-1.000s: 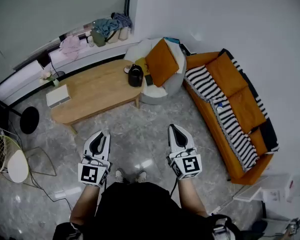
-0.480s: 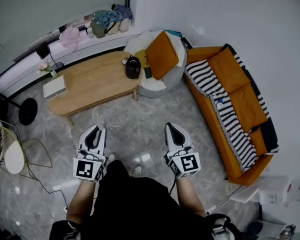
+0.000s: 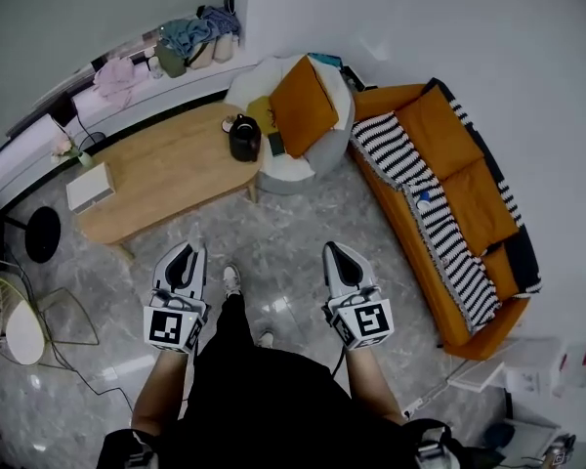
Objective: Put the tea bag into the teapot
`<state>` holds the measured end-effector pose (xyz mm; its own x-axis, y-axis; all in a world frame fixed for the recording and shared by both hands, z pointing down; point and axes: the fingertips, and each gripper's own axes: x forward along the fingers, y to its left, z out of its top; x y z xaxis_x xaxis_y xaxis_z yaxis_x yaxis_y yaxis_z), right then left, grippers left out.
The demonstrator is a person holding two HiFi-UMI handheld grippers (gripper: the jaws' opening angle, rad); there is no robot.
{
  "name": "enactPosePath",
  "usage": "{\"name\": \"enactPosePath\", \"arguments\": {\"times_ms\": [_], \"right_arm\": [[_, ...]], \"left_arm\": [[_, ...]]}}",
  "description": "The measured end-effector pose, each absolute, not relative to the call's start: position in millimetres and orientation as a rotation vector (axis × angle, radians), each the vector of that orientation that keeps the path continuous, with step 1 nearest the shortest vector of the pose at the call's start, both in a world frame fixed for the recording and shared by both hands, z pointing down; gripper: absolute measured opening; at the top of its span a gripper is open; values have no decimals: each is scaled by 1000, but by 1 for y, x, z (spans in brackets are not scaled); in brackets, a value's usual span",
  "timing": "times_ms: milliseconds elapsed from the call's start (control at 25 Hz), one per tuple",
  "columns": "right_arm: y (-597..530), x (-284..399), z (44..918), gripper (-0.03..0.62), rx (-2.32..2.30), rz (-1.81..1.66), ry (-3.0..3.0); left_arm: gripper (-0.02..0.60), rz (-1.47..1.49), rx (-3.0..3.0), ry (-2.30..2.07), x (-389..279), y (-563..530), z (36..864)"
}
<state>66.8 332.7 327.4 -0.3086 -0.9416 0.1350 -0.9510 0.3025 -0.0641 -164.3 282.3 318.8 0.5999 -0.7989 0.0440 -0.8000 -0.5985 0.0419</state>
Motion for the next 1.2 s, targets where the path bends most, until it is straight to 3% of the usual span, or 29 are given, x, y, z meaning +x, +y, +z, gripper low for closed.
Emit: {"name": "enactPosePath", "arguments": {"times_ms": [560,1200], "right_arm": [[119,32,312,5,1768,195,-2445],[45,57,310,5,1847,214,-2336]], "left_arm": [[38,25,2764,-1223,-166,77,320],[38,25,2718,-1078,-142,-18,350]]}}
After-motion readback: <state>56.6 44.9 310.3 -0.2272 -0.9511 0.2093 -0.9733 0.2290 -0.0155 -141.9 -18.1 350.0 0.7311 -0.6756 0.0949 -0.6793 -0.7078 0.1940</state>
